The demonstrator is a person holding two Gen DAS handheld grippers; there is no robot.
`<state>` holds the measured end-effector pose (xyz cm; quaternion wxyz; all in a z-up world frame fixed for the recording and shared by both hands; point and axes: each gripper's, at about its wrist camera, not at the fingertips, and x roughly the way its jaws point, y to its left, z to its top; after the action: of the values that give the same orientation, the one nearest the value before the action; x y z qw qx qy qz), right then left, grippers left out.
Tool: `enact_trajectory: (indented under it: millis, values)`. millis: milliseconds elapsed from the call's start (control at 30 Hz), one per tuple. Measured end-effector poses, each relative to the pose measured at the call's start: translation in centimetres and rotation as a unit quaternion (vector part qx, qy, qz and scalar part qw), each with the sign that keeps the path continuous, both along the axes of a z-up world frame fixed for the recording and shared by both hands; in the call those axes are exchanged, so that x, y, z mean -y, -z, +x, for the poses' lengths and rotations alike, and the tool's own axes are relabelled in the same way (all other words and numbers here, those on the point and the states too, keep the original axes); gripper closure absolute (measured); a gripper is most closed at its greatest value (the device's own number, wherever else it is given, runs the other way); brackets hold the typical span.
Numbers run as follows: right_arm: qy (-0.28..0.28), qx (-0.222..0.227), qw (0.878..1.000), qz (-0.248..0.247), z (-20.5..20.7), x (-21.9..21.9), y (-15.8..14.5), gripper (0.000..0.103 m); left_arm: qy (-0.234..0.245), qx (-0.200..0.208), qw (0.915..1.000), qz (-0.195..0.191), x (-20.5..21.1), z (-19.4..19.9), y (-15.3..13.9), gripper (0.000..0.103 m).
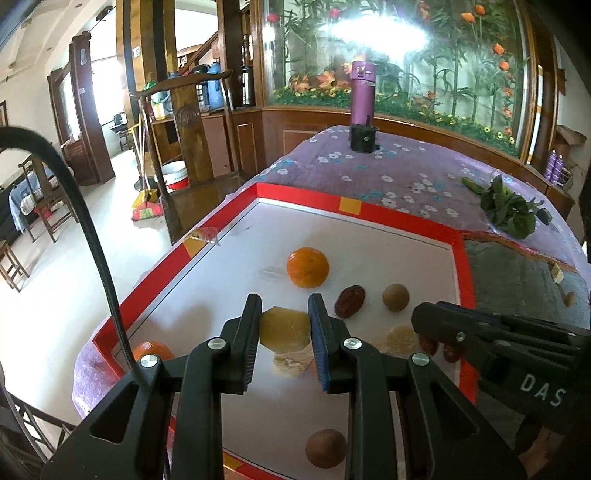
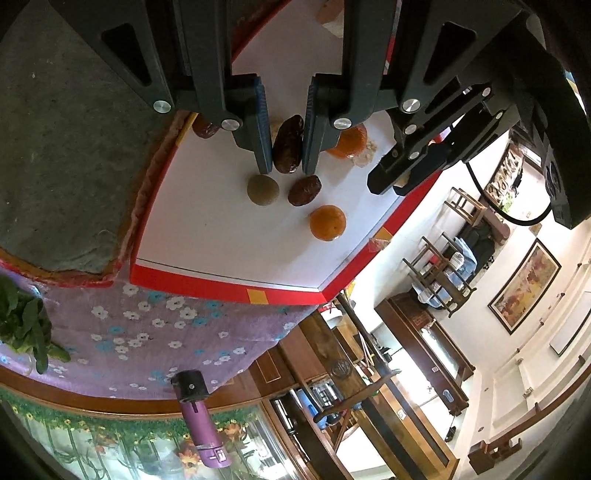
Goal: Organize fruits
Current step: 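Open both tools to drop the cake and date into the tray, then return to the mat and grasp a pale octagonal cake with the right tool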
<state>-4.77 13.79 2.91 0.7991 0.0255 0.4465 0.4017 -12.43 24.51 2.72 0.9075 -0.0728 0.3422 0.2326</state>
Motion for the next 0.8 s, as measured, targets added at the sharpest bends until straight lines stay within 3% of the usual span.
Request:
enact_trajectory:
  millis: [67, 133, 200, 500, 800]
  values:
    - [0.001, 0.001, 1.000, -0.002, 0.1, 0.0, 0.0, 0.083, -0.004, -0.004, 1.0000, -0.003, -0.1, 0.0, 0.2, 0.075]
    - [0.000, -0.004, 1.000, 0.002, 0.0, 0.2, 0.0, 0.083, -0.010, -0.007, 0.9999, -0.004, -0.3, 0.0, 0.3, 0.049]
    - [-0.002, -0.005, 1.000, 0.007, 0.0, 0.4, -0.1, 0.083, -0.017, -0.003, 0.9998, -0.001, -0.4, -0.1, 0.2, 0.041]
    - [0.028, -0.009, 0.999, 0.036, 1.0, 3.6, -1.2, 0.078, -0.018, 0.002, 0.9998, 0.000, 0.4, -0.2, -0.5, 0.031]
    - [0.065, -0.006, 0.996, 0.053, 2.2, 8.5, -2.2, 0.077, 0.034, -0.001, 0.9991, 0.024, 5.4, 1.2, -1.8, 0.028]
